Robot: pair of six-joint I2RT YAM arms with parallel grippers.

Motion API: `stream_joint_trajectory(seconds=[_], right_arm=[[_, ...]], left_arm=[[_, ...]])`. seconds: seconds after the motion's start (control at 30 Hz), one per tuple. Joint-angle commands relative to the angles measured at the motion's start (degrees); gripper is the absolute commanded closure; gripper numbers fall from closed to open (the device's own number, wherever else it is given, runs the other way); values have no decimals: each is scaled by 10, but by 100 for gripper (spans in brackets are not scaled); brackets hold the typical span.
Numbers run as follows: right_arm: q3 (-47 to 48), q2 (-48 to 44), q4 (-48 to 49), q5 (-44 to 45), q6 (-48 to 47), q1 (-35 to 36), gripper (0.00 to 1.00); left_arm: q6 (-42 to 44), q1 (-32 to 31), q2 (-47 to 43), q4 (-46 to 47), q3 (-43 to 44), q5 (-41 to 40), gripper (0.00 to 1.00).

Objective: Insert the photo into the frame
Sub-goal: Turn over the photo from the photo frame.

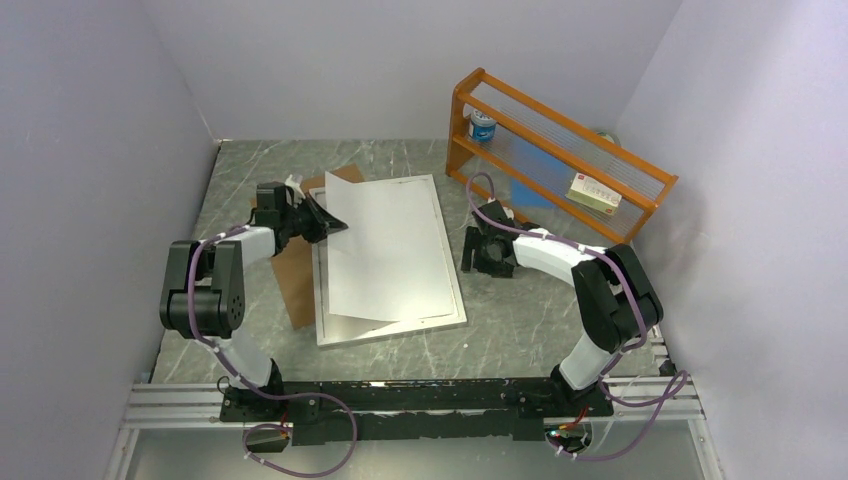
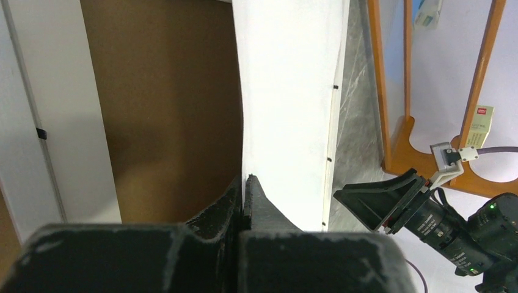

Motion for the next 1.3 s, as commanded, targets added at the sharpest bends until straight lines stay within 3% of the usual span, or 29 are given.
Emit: stream_joint_trajectory(seconds=[0.0,0.33,0.63,0.8,1.03,1.27], right_arm=[[-12,16,-43,23,-8,-4,27],[-4,26,-42,24,-9,-4,27],[-2,24,-46,25,-1,-4,27],[-5,17,-44,28,2,-4,27],[-6,15,-46,30,6,-4,27],[-8,-5,-29,11,7,-4,27]], left_arm=[[-3,0,19,64,-12,38,98],[-3,-16,39,51,-13,34,97],[26,-16,21,-56,28,-22,42],[20,-16,4,-207,77,-98,12],[48,-16,-21,-347,126,-175,6],[63,-15,-54,-395,130,-243,6]])
